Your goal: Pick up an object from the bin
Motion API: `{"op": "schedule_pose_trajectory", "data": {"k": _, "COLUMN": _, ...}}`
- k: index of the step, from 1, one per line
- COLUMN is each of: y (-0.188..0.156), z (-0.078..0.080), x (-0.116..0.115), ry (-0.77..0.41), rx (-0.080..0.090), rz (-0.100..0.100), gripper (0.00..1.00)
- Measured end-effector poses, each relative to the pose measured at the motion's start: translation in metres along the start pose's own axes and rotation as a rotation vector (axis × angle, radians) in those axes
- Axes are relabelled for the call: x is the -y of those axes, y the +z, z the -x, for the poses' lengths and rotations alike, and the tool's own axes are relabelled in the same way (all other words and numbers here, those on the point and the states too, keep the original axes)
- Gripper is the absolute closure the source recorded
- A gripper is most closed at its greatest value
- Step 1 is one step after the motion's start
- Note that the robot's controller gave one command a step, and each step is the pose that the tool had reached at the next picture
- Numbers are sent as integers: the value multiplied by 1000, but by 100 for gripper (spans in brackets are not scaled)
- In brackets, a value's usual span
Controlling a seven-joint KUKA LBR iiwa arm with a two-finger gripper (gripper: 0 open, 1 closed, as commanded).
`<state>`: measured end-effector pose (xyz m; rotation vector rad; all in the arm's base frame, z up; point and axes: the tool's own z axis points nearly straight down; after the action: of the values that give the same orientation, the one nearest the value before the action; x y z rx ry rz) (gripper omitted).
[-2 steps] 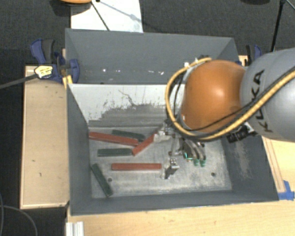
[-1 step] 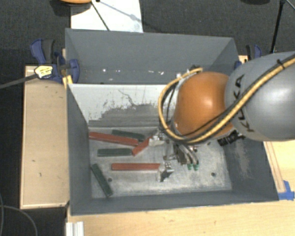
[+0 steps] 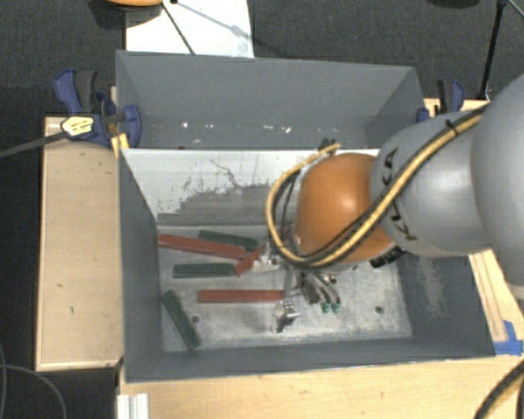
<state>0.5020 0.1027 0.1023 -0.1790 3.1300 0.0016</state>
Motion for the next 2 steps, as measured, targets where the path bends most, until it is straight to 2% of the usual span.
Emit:
{"op": "schedule_pose_trajectory", "data": {"k": 1, "y": 27, "z": 30, "x": -6, "ry": -12, "rx": 13, "rz": 4, "gripper": 100}}
{"op": "schedule_pose_trajectory", "data": {"k": 2, "y": 27, "z": 30, "x": -6, "ry": -10, "rx": 13, "rz": 4, "gripper": 100}}
